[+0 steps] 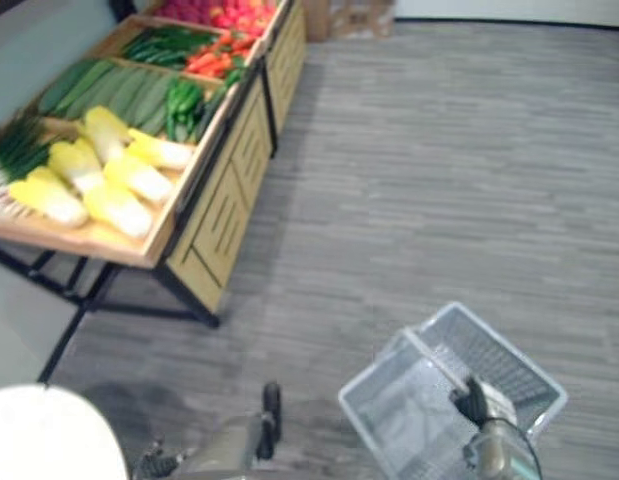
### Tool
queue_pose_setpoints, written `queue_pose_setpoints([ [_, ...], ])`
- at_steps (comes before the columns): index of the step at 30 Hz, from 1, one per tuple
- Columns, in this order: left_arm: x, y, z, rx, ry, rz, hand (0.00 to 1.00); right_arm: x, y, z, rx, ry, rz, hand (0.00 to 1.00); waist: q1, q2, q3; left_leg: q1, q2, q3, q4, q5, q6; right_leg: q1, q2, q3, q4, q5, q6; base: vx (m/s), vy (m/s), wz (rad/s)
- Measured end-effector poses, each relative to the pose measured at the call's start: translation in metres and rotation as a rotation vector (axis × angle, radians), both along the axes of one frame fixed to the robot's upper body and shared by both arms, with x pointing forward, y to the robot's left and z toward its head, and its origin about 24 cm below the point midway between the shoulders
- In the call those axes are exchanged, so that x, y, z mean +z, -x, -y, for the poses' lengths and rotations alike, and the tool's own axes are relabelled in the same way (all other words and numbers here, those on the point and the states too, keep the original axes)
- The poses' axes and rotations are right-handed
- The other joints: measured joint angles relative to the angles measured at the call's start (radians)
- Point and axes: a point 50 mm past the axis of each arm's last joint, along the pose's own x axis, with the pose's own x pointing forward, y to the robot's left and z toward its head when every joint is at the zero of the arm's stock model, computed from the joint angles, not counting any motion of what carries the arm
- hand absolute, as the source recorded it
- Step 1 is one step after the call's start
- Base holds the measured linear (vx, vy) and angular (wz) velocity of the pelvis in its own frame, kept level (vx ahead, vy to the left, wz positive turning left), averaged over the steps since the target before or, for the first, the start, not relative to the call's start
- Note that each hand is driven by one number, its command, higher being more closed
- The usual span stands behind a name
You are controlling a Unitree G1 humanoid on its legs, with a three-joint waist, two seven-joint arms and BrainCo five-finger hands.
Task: Pick vegetable in the basket
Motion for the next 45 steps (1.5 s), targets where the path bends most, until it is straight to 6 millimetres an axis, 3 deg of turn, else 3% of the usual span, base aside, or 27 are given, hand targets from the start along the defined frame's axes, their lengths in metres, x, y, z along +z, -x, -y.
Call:
queue_pose_setpoints([
  [2, 0.004, -0.010, -0.004, -0.010, -0.025, 0.030, 0.00, -0.004, 0.002, -0.007, 0.010, -0.024, -0.003, 1.00, 0.002, -0.027, -0.006, -0.007, -0.032, 0.007, 0.014, -0.019, 0.023, -0.013, -0.023, 0.005, 0.029, 0.015, 0.014, 0.48, 0.111, 0.14],
  [4, 0.004, -0.013, -0.006, -0.032, -0.043, 0.024, 0.00, -0.007, 0.002, -0.011, 0.007, -0.041, -0.003, 1.00, 0.001, -0.039, -0.011, 0.025, -0.053, 0.003, 0.013, -0.041, 0.048, -0.042, -0.010, -0.013, 0.123, 0.102, 0.011, 0.44, 0.081, 0.28],
  [5, 0.004, -0.012, -0.008, -0.046, -0.052, 0.015, 0.00, -0.009, 0.001, -0.014, 0.004, -0.053, -0.003, 1.00, 0.002, -0.052, -0.007, 0.058, -0.054, -0.002, -0.005, -0.054, 0.047, -0.066, 0.008, -0.048, 0.197, 0.147, 0.061, 0.45, 0.064, 0.21],
  [6, 0.003, -0.008, -0.008, -0.068, -0.056, -0.006, 0.00, -0.012, -0.002, -0.016, 0.005, -0.062, -0.006, 1.00, 0.000, -0.052, -0.007, 0.129, -0.040, -0.010, -0.059, -0.094, 0.030, -0.127, 0.036, -0.119, 0.345, 0.244, 0.223, 0.37, 0.033, 0.11],
  [7, 0.003, -0.009, -0.010, -0.094, -0.063, -0.015, 0.00, -0.014, -0.004, -0.019, 0.000, -0.068, -0.009, 1.00, 0.000, -0.052, -0.008, 0.178, -0.033, -0.014, -0.093, -0.116, 0.032, -0.180, 0.042, -0.166, 0.456, 0.355, 0.336, 0.29, 0.002, 0.01],
  [8, 0.003, -0.009, -0.010, -0.123, -0.071, -0.026, 0.00, -0.015, -0.007, -0.019, -0.001, -0.068, -0.007, 1.00, 0.001, -0.057, -0.007, 0.205, -0.026, -0.017, -0.106, -0.126, 0.035, -0.225, 0.043, -0.210, 0.555, 0.391, 0.335, 0.33, -0.076, -0.10],
  [9, 0.001, -0.007, -0.010, -0.159, -0.074, -0.052, 0.00, -0.012, -0.012, -0.019, 0.012, -0.062, 0.009, 1.00, -0.001, -0.067, -0.005, 0.252, -0.022, -0.013, -0.109, -0.148, 0.037, -0.320, 0.017, -0.284, 0.736, 0.380, 0.312, 0.32, -0.089, -0.18],
  [10, 0.001, -0.008, -0.009, -0.171, -0.076, -0.058, 0.00, -0.011, -0.012, -0.016, 0.012, -0.051, 0.011, 1.00, -0.002, -0.066, -0.004, 0.301, -0.015, -0.010, -0.115, -0.159, 0.029, -0.400, -0.040, -0.346, 0.840, 0.337, 0.273, 0.31, -0.090, -0.17],
  [11, 0.001, -0.009, -0.010, -0.174, -0.079, -0.057, 0.00, -0.010, -0.012, -0.014, 0.007, -0.042, 0.012, 1.00, -0.001, -0.062, -0.003, 0.327, -0.011, -0.010, -0.126, -0.161, 0.029, -0.432, -0.082, -0.375, 0.858, 0.305, 0.250, 0.31, -0.081, -0.02],
  [12, 0.001, -0.011, -0.010, -0.175, -0.078, -0.054, 0.00, -0.007, -0.015, -0.009, -0.007, -0.018, 0.024, 1.00, -0.006, -0.053, 0.002, 0.372, -0.001, -0.019, -0.140, -0.160, 0.029, -0.477, -0.162, -0.428, 0.825, 0.240, 0.172, 0.32, -0.096, 0.17],
  [13, 0.001, -0.015, -0.006, -0.173, -0.069, -0.043, 0.00, -0.006, -0.015, -0.006, -0.007, -0.007, 0.014, 1.00, -0.019, -0.045, 0.008, 0.404, 0.018, -0.032, -0.141, -0.160, 0.028, -0.492, -0.215, -0.463, 0.696, 0.180, 0.127, 0.31, -0.113, 0.23],
  [14, 0.001, -0.016, -0.006, -0.171, -0.069, -0.039, 0.00, -0.007, -0.014, -0.006, -0.008, -0.007, 0.011, 1.00, -0.024, -0.044, 0.008, 0.413, 0.030, -0.035, -0.140, -0.160, 0.028, -0.495, -0.231, -0.467, 0.606, 0.167, 0.119, 0.29, -0.173, 0.23],
  [16, 0.002, -0.016, -0.008, -0.157, -0.070, -0.036, 0.00, -0.008, -0.017, -0.007, -0.006, -0.010, 0.011, 1.00, -0.026, -0.041, 0.006, 0.427, 0.056, -0.043, -0.135, -0.174, 0.006, -0.479, -0.250, -0.447, 0.274, 0.177, 0.131, 0.30, -0.242, 0.24],
  [17, 0.002, -0.016, -0.011, -0.155, -0.076, -0.032, 0.00, -0.008, -0.014, -0.007, -0.009, -0.009, 0.007, 1.00, -0.027, -0.069, -0.007, 0.427, 0.057, -0.066, -0.126, -0.208, -0.043, -0.458, -0.266, -0.411, 0.047, 0.233, 0.153, 0.28, -0.329, 0.51],
  [18, 0.005, -0.016, -0.022, -0.156, -0.104, -0.033, 0.00, -0.011, -0.008, -0.007, -0.016, -0.013, -0.008, 1.00, -0.027, -0.112, -0.019, 0.429, 0.033, -0.094, -0.121, -0.264, -0.091, -0.442, -0.299, -0.368, -0.094, 0.330, 0.169, 0.31, -0.375, 0.55],
  [19, 0.005, -0.019, -0.021, -0.149, -0.101, -0.034, 0.00, -0.013, -0.007, -0.004, -0.026, -0.006, -0.023, 1.00, -0.027, -0.113, -0.007, 0.440, 0.037, -0.105, -0.116, -0.285, -0.110, -0.442, -0.294, -0.372, -0.074, 0.338, 0.168, 0.28, -0.347, 0.54],
  [22, -0.001, -0.013, -0.001, -0.141, -0.044, -0.038, 0.00, -0.012, -0.005, 0.008, -0.080, 0.020, -0.046, 1.00, -0.021, -0.016, -0.010, 0.427, 0.124, -0.159, -0.106, -0.288, -0.133, -0.407, -0.232, -0.450, -0.091, 0.297, 0.138, 0.23, -0.259, 0.35],
  [24, -0.004, -0.008, 0.007, -0.124, -0.019, -0.046, 0.00, -0.012, -0.003, 0.013, -0.086, 0.034, -0.059, 1.00, -0.010, 0.018, -0.022, 0.424, 0.146, -0.172, -0.103, -0.277, -0.140, -0.391, -0.215, -0.473, -0.105, 0.289, 0.125, 0.18, -0.140, 0.26],
  [27, -0.006, 0.001, 0.007, -0.091, -0.010, -0.062, 0.00, -0.013, -0.002, 0.018, -0.112, 0.039, -0.069, 1.00, 0.004, 0.038, -0.031, 0.392, 0.151, -0.175, 0.003, -0.268, -0.154, -0.342, -0.209, -0.500, -0.146, 0.281, 0.112, 0.14, -0.100, 0.20],
  [29, -0.007, 0.008, 0.007, -0.079, -0.008, -0.080, 0.00, -0.015, -0.002, 0.017, -0.104, 0.036, -0.079, 1.00, 0.006, 0.033, -0.029, 0.334, 0.151, -0.169, 0.118, -0.261, -0.166, -0.311, -0.211, -0.512, -0.179, 0.279, 0.109, 0.11, -0.055, 0.24],
  [31, -0.007, 0.014, 0.005, -0.063, -0.008, -0.092, 0.00, -0.019, 0.004, 0.018, -0.106, 0.037, -0.111, 1.00, 0.008, 0.028, -0.025, 0.278, 0.160, -0.110, 0.230, -0.213, -0.238, -0.249, -0.231, -0.553, -0.222, 0.294, 0.109, 0.17, -0.029, 0.42],
  [33, -0.007, 0.015, 0.005, -0.053, -0.007, -0.091, 0.00, -0.022, 0.011, 0.019, -0.115, 0.037, -0.128, 1.00, 0.007, 0.019, -0.026, 0.278, 0.191, 0.012, 0.229, -0.174, -0.227, -0.208, -0.257, -0.600, -0.248, 0.301, 0.104, 0.13, 0.003, 0.73],
  [36, -0.006, 0.004, 0.006, -0.043, -0.005, -0.064, 0.00, -0.023, 0.021, 0.023, -0.151, 0.044, -0.136, 1.00, 0.000, 0.025, -0.032, 0.263, 0.252, 0.281, 0.183, -0.171, -0.163, -0.179, -0.288, -0.724, -0.277, 0.303, 0.102, 0.08, 0.018, 1.01],
  [37, -0.006, 0.002, 0.005, -0.046, -0.008, -0.061, 0.00, -0.023, 0.022, 0.024, -0.162, 0.040, -0.136, 1.00, -0.001, 0.026, -0.032, 0.259, 0.258, 0.314, 0.152, -0.165, -0.155, -0.176, -0.293, -0.750, -0.279, 0.303, 0.102, 0.02, 0.076, 1.28],
  [38, -0.005, -0.001, 0.005, -0.045, -0.010, -0.065, 0.00, -0.024, 0.025, 0.025, -0.186, 0.033, -0.132, 1.00, -0.002, 0.026, -0.032, 0.257, 0.253, 0.336, 0.074, -0.137, -0.156, -0.170, -0.302, -0.802, -0.279, 0.303, 0.102, 0.01, 0.140, 1.26],
  [41, -0.006, 0.000, 0.003, -0.041, -0.020, -0.081, 0.00, -0.025, 0.024, 0.022, -0.199, 0.018, -0.120, 1.00, 0.003, 0.029, -0.036, 0.291, 0.199, 0.294, -0.084, -0.133, -0.158, -0.144, -0.308, -0.866, -0.320, 0.319, 0.129, 0.01, 0.183, 0.98],
  [45, -0.006, 0.014, -0.005, -0.028, -0.050, -0.122, 0.00, -0.029, 0.009, 0.006, -0.182, -0.039, -0.091, 1.00, 0.030, -0.012, -0.034, 0.290, 0.160, 0.265, -0.102, -0.129, -0.151, -0.123, -0.315, -0.866, -0.383, 0.356, 0.154, -0.04, 0.090, 0.18],
])
